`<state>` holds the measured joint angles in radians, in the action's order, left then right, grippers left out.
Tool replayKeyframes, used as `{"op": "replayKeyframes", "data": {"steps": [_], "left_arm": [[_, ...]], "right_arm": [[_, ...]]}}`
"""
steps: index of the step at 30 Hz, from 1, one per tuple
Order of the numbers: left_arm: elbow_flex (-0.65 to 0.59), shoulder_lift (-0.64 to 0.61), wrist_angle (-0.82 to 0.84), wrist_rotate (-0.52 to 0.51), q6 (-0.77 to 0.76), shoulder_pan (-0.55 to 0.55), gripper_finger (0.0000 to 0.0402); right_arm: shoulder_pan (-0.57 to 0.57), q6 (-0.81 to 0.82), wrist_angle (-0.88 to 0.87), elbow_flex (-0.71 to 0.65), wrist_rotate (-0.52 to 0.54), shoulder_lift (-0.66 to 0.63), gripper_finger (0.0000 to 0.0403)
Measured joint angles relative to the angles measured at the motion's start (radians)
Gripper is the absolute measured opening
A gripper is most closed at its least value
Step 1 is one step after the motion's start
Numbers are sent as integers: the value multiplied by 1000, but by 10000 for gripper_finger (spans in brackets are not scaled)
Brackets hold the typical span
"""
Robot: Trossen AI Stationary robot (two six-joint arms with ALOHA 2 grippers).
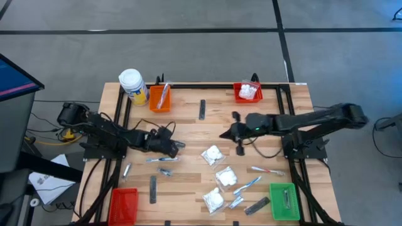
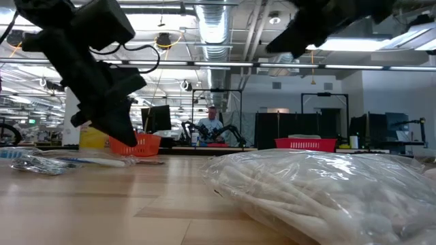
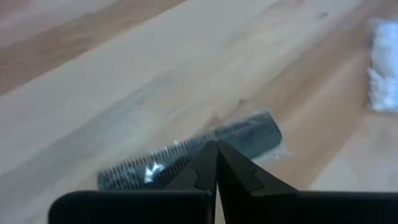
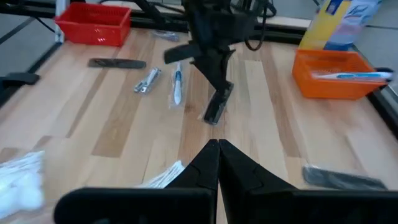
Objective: Pick & Place Travel size toiletries
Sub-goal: Put the comb into the bottom red bin
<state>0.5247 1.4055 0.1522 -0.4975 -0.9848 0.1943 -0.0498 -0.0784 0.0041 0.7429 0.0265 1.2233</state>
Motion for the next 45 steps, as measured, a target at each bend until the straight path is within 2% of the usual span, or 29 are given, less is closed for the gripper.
{"op": "replayKeyframes", "data": {"steps": [4, 7, 10, 15, 20, 23, 26, 32, 37, 45], "left_arm": [[0, 11, -10, 22, -22, 37, 0], [0, 34, -48, -15, -22, 34, 0], [1, 74, -76, -11, -16, -8, 0], [6, 183, -192, 83, -10, -70, 0], [4, 253, -429, 147, 71, -114, 0], [-1, 260, -512, 151, 135, -136, 0], [0, 235, -567, 106, 198, -131, 0], [1, 196, -571, 87, 248, -56, 0], [0, 202, -452, 76, 225, -21, 0], [0, 202, -384, -31, 199, -15, 0]], "right_arm": [[19, 2, 199, 1, -1, 177, 2], [59, 40, 224, 47, 0, 274, 14], [91, 96, 218, 93, 0, 333, 39], [78, 130, 217, 132, -5, 397, 91], [34, 134, 222, 138, -4, 434, 137], [12, 135, 216, 138, -3, 454, 157], [4, 135, 235, 140, -3, 465, 170], [20, 199, 284, 138, 0, 506, 178], [32, 255, 352, 137, -5, 588, 177], [52, 282, 383, 156, -7, 631, 180]]}}
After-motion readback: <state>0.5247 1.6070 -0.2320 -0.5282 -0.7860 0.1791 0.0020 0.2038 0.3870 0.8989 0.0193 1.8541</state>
